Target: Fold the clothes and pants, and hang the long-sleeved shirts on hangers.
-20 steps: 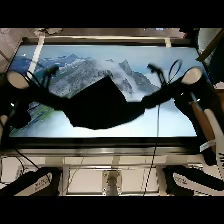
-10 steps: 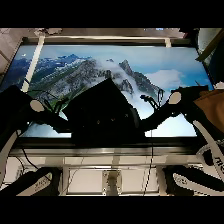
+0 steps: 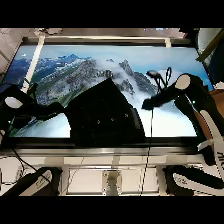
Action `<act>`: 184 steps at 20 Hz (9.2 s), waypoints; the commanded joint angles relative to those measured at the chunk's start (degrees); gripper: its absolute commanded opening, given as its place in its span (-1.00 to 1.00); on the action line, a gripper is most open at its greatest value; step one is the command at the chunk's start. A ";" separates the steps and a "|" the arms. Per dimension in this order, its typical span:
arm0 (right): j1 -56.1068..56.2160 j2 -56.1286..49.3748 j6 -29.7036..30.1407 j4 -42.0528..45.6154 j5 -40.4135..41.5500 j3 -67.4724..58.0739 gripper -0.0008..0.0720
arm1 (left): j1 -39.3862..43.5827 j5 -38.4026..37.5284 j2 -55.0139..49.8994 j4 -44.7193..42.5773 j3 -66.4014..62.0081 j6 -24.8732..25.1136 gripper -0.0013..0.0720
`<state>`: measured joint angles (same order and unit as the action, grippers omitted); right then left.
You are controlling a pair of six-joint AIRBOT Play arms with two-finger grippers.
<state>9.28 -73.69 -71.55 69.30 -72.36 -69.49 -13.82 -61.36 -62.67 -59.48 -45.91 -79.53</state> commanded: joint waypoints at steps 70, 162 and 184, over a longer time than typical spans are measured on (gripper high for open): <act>-6.49 -47.76 -8.33 -9.35 -19.08 -39.85 -0.96 | 8.48 9.05 -31.47 11.61 -20.31 12.48 -0.89; 22.21 6.21 -10.03 -9.29 -19.45 21.44 0.59 | 8.72 -13.33 18.86 -16.31 14.86 11.39 0.93; -26.38 16.59 6.84 -43.82 7.34 59.23 0.97 | 8.72 -13.31 37.62 -14.10 0.79 -1.36 0.93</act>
<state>-16.38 -55.48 -68.20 30.02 -66.96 -12.08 -5.10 -74.72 -25.61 -74.26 -45.06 -79.22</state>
